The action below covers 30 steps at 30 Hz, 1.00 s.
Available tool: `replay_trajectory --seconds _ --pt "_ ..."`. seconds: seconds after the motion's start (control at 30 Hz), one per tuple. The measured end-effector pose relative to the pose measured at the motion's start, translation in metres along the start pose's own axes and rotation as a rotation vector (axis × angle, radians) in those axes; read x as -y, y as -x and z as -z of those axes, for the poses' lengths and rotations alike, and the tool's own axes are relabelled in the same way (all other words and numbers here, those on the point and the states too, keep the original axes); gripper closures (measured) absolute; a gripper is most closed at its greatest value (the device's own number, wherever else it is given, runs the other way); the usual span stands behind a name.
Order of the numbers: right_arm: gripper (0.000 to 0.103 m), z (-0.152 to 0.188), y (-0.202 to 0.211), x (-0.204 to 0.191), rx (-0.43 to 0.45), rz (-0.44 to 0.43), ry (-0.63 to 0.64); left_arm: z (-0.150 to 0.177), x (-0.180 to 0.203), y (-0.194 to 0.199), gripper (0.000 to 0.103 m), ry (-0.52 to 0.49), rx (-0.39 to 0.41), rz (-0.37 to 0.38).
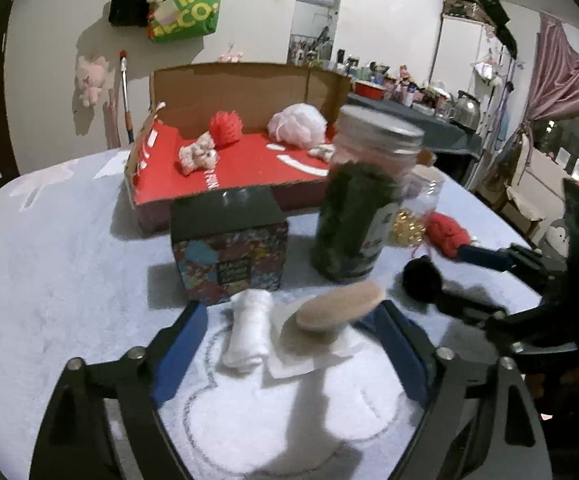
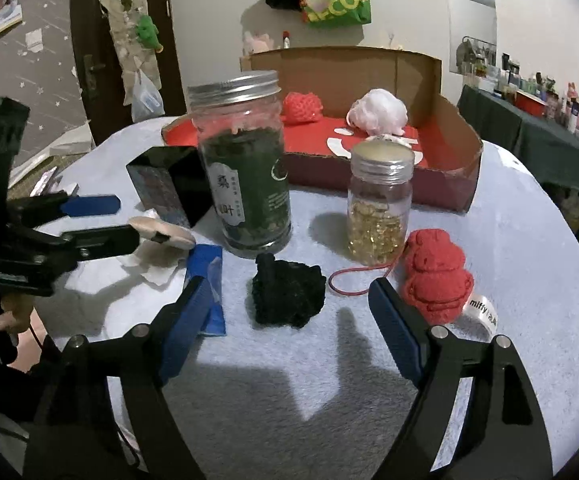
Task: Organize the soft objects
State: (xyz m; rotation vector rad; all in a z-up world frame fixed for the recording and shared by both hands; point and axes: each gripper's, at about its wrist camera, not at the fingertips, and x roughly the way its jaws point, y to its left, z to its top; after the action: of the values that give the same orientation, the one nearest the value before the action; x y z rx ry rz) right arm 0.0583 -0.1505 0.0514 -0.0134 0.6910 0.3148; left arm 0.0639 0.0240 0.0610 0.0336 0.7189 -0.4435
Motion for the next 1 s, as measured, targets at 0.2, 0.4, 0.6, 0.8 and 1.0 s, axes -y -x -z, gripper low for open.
replay_trajectory --seconds 0.2,0.4,0.6,0.8,1.0 --pt "0.021 0.001 -0.007 0.005 -0.012 -0.017 -0.043 0.000 0.009 -0.007 0.009 -0.009 -0.013 0.032" --pt "0.021 0.002 -0.009 0.010 -0.011 -0.045 -0.069 0.004 0.025 -0.008 0.010 -0.085 0.002 0.042" --pt "0.021 0.000 -0.011 0.012 -0.018 -0.095 -0.090 0.008 0.040 -0.008 0.023 -0.197 0.004 0.069" --pt "0.023 -0.001 -0.019 0.012 -0.037 -0.103 -0.104 0.009 0.033 -0.025 0.028 -0.193 -0.046 0.043" --pt "0.053 0.000 -0.030 0.016 -0.072 -0.155 -0.137 0.013 0.024 -0.034 0.053 -0.166 -0.074 0.063"
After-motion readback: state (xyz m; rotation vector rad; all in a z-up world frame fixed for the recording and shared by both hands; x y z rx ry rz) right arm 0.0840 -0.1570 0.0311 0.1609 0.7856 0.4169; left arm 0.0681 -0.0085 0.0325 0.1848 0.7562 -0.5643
